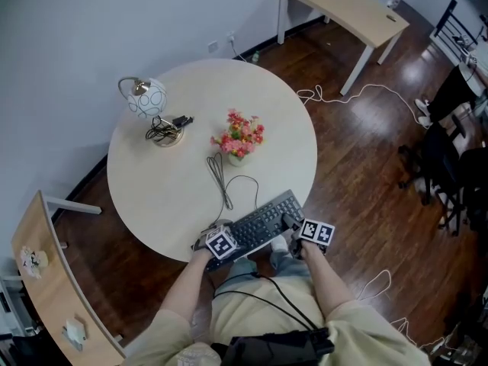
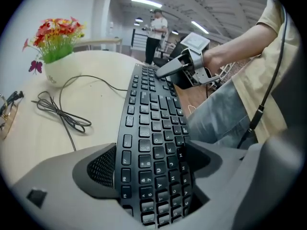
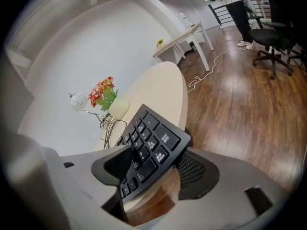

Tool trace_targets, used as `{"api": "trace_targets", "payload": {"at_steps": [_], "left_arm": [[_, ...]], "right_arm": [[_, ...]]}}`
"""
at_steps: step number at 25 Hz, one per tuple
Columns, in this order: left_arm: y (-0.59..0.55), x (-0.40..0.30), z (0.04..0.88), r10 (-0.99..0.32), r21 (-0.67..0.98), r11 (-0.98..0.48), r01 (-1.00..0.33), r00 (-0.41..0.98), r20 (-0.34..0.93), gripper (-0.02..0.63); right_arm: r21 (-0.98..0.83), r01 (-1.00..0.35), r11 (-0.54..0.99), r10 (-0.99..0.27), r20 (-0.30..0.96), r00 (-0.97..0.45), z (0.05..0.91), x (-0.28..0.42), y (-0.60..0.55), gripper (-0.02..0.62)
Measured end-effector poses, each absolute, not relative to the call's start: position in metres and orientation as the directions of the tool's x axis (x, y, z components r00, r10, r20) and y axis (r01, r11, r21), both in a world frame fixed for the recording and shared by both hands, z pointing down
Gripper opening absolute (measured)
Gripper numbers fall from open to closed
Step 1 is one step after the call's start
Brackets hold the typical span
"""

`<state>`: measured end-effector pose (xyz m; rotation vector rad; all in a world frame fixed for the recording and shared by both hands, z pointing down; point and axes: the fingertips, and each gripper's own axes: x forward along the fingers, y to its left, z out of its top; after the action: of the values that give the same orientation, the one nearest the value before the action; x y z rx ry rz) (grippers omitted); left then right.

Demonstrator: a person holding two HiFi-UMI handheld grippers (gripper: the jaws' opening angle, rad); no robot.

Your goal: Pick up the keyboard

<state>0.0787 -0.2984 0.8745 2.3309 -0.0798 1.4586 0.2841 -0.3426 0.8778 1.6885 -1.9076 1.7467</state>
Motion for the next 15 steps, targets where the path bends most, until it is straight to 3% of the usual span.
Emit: {"api": "trace_targets", "payload": {"at_steps": [4,5,7,8,14,15], "left_arm": [[-0.306,0.074,0.862,0.156,0.287,-0.925,-0.25,0.439,0.885,0.413],[-0.309,0.071,0.856,0.152,0.284,-0.924,-0.258,0.432,0.889,0.34],[-0.312,0.069,0.849,0.155,0.303,-0.914,-0.27,0.459,0.875,0.318],[-0.313,0.069,0.846,0.153,0.316,-0.907,-0.276,0.485,0.861,0.259],[-0.318,0.078,0.815,0.134,0.41,-0.866,-0.285,0.658,0.74,0.234],[-0.321,0.078,0.808,0.123,0.417,-0.862,-0.288,0.68,0.723,0.184]], "right_arm": [[-0.707,-0.668,-0.235,-0.7,0.6,-0.389,0.863,0.287,-0.34,0.27],[-0.717,-0.66,-0.225,-0.715,0.581,-0.388,0.859,0.287,-0.342,0.268],[-0.736,-0.651,-0.183,-0.747,0.535,-0.395,0.846,0.288,-0.349,0.248],[-0.748,-0.644,-0.158,-0.763,0.507,-0.402,0.839,0.288,-0.354,0.245],[-0.865,-0.501,0.03,-0.876,0.219,-0.43,0.768,0.287,-0.384,0.147],[-0.875,-0.479,0.07,-0.884,0.168,-0.436,0.755,0.287,-0.389,0.137]]}}
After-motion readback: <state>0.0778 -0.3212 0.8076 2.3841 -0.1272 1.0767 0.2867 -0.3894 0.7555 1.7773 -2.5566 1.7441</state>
